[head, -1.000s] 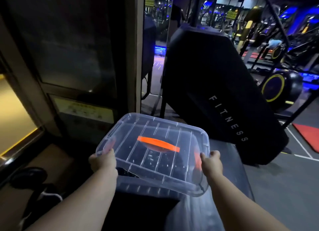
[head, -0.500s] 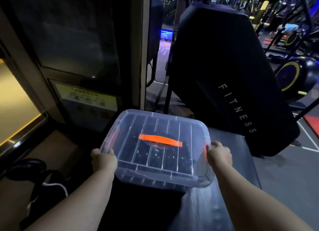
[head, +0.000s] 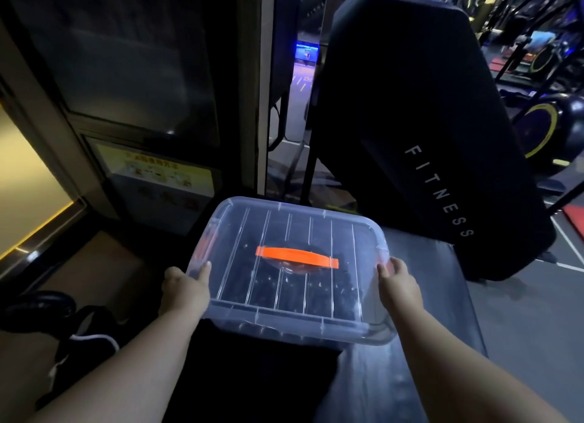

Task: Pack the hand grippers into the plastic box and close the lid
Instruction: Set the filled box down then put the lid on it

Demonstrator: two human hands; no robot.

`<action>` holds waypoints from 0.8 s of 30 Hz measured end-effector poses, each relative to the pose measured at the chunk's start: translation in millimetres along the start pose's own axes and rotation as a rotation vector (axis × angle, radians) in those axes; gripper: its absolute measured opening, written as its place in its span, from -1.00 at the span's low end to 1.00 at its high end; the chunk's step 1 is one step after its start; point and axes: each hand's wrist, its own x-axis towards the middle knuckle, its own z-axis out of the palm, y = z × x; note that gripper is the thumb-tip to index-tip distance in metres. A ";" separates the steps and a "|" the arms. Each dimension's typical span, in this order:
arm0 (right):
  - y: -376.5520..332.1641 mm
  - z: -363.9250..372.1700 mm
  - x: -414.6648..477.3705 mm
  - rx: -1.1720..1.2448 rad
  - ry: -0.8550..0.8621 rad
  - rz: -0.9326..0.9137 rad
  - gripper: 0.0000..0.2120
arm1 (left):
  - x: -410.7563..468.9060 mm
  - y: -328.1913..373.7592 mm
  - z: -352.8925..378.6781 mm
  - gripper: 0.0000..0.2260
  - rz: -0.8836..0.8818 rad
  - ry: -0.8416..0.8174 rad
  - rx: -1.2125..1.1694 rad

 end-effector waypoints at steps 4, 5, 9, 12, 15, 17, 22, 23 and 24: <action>2.3 2.0 2.9 0.061 -0.008 0.019 -0.60 | 18.8 12.8 2.0 -0.43 -0.024 -0.035 0.030; 2.7 1.9 2.9 0.074 -0.007 0.022 -0.60 | 23.6 14.4 3.9 -0.43 -0.019 -0.054 0.023; 2.3 2.2 4.4 0.071 -0.009 0.040 -0.58 | 40.8 16.0 7.0 -0.37 -0.012 -0.137 -0.024; 2.4 3.0 5.0 0.061 -0.001 0.037 -0.60 | 47.6 15.3 8.0 -0.30 -0.043 -0.175 -0.110; 2.2 3.5 5.4 0.052 0.014 0.028 -0.63 | 44.9 14.8 8.7 -0.37 -0.008 -0.121 -0.043; 1.1 4.2 5.1 0.050 0.014 0.022 -0.64 | 40.8 13.5 7.2 -0.44 0.078 -0.021 0.077; 2.0 4.0 1.5 0.025 0.010 0.018 -0.63 | 33.8 14.6 4.6 -0.49 0.161 0.029 0.153; 1.9 3.5 1.3 0.011 0.007 0.024 -0.63 | 32.3 15.1 4.3 -0.50 0.171 0.032 0.163; 1.4 3.4 1.7 -0.005 0.006 0.028 -0.63 | 30.9 15.6 3.6 -0.50 0.180 0.041 0.175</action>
